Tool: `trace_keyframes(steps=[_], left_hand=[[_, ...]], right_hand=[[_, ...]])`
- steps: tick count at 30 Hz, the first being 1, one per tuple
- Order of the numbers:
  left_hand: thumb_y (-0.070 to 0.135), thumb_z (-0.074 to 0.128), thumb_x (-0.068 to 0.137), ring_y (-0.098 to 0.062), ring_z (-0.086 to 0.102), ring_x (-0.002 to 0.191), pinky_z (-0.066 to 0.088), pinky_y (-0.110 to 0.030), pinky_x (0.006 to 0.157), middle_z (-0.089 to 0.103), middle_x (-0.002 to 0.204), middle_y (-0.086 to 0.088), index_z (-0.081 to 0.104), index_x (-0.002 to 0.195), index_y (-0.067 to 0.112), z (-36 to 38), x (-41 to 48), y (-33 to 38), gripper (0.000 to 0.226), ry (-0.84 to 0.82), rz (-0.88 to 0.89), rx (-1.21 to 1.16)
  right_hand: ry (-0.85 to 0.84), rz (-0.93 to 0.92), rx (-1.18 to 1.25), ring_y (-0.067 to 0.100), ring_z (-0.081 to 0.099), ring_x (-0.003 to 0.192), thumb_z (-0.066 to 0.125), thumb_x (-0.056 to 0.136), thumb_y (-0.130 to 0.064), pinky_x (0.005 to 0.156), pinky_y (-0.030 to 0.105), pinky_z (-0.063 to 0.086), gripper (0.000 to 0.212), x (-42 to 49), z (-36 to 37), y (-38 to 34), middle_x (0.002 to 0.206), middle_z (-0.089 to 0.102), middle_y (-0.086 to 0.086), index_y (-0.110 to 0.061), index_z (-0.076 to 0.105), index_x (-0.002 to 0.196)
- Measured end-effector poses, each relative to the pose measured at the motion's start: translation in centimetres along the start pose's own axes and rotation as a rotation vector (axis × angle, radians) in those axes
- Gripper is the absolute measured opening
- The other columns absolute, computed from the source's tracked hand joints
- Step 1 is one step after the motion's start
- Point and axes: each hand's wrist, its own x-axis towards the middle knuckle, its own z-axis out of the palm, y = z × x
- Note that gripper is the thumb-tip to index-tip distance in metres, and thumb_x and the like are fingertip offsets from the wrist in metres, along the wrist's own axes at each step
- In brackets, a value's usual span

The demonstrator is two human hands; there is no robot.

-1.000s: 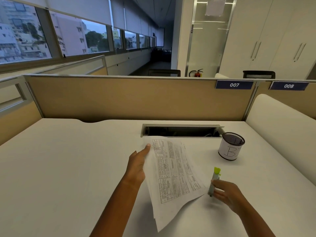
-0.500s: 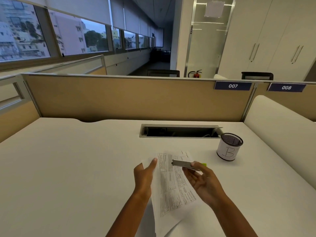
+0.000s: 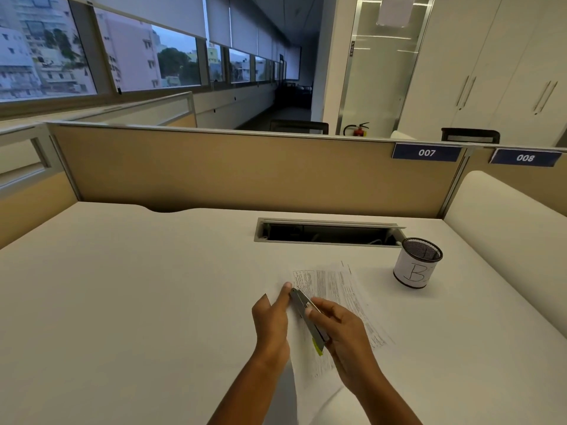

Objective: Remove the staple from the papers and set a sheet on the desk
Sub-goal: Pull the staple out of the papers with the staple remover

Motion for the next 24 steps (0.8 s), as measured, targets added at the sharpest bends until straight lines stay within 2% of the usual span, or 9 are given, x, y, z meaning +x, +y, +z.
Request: trace_keyframes(steps=[2,4,7,10,14,17,19,22,24], left_hand=[[0.020,0.052,0.087,-0.035,0.062,0.090,0.052,-0.043,0.081,0.065,0.100,-0.014,0.060,0.099,0.006,0.0,-0.2,0.2,0.020,0.005,0.029,-0.003],[0.021,0.052,0.087,-0.035,0.062,0.091,0.053,-0.042,0.081,0.065,0.100,-0.014,0.059,0.097,0.007,0.1,-0.5,0.4,0.018,-0.003,0.051,0.000],[0.022,0.052,0.087,-0.029,0.062,0.087,0.053,-0.031,0.071,0.065,0.100,-0.012,0.059,0.095,0.008,-0.1,-0.4,0.6,0.018,-0.028,0.074,0.003],[0.023,0.054,0.086,-0.032,0.063,0.091,0.053,-0.040,0.080,0.065,0.101,-0.013,0.060,0.097,0.010,-0.3,-0.6,0.9,0.018,-0.064,0.072,-0.006],[0.019,0.053,0.086,-0.026,0.063,0.085,0.053,-0.034,0.071,0.064,0.096,-0.006,0.059,0.094,0.016,-0.4,-0.8,1.0,0.010,-0.091,0.081,-0.054],[0.020,0.054,0.086,-0.018,0.062,0.079,0.055,-0.024,0.059,0.065,0.088,-0.001,0.058,0.092,0.018,-0.4,-0.7,0.9,0.008,-0.102,0.105,-0.039],[0.018,0.053,0.086,-0.013,0.062,0.075,0.054,-0.015,0.051,0.064,0.083,0.004,0.057,0.092,0.018,-0.3,-0.7,1.1,0.007,-0.110,0.119,-0.046],[0.018,0.053,0.086,-0.011,0.062,0.075,0.054,-0.015,0.054,0.064,0.085,0.001,0.057,0.091,0.019,-0.2,-0.7,1.3,0.007,-0.123,0.129,-0.047],[0.020,0.053,0.086,-0.013,0.063,0.076,0.054,-0.020,0.058,0.064,0.091,-0.002,0.057,0.092,0.020,-0.1,-0.6,1.4,0.007,-0.129,0.127,-0.026]], right_hand=[[-0.049,-0.004,-0.089,0.020,0.068,0.084,0.060,0.084,-0.018,0.073,0.022,0.055,0.022,-0.3,0.1,-0.5,0.092,0.070,0.009,-0.006,0.066,0.102],[-0.111,0.026,-0.085,0.015,0.069,0.069,0.057,0.086,-0.020,0.065,0.020,0.056,0.020,-0.6,-0.1,-1.1,0.080,0.071,0.010,-0.004,0.068,0.090],[-0.249,0.133,0.058,0.019,0.069,0.066,0.051,0.090,-0.017,0.061,0.023,0.058,0.020,-1.0,-0.8,-2.1,0.079,0.072,0.014,-0.001,0.064,0.093],[-0.329,0.233,0.275,0.021,0.069,0.065,0.047,0.091,-0.015,0.059,0.026,0.059,0.022,-1.5,-1.2,-2.8,0.082,0.073,0.016,0.000,0.061,0.099],[-0.261,0.327,0.503,0.021,0.066,0.056,0.047,0.090,-0.028,0.052,0.027,0.057,0.028,-1.6,-1.5,-3.0,0.075,0.072,0.014,-0.005,0.060,0.098],[-0.222,0.362,0.538,0.018,0.066,0.052,0.054,0.082,-0.026,0.051,0.027,0.056,0.032,-1.3,-1.6,-2.9,0.064,0.070,0.013,-0.002,0.060,0.101],[-0.240,0.388,0.541,0.019,0.065,0.053,0.060,0.071,-0.025,0.052,0.028,0.056,0.039,-1.2,-1.5,-3.1,0.065,0.068,0.013,-0.002,0.061,0.101],[-0.215,0.435,0.620,0.021,0.061,0.052,0.070,0.061,-0.018,0.049,0.028,0.056,0.039,-0.9,-1.3,-3.4,0.064,0.064,0.016,-0.001,0.062,0.095],[-0.164,0.450,0.679,0.023,0.061,0.059,0.078,0.052,-0.016,0.049,0.031,0.057,0.046,-0.6,-1.2,-3.3,0.075,0.064,0.018,0.001,0.067,0.093]])
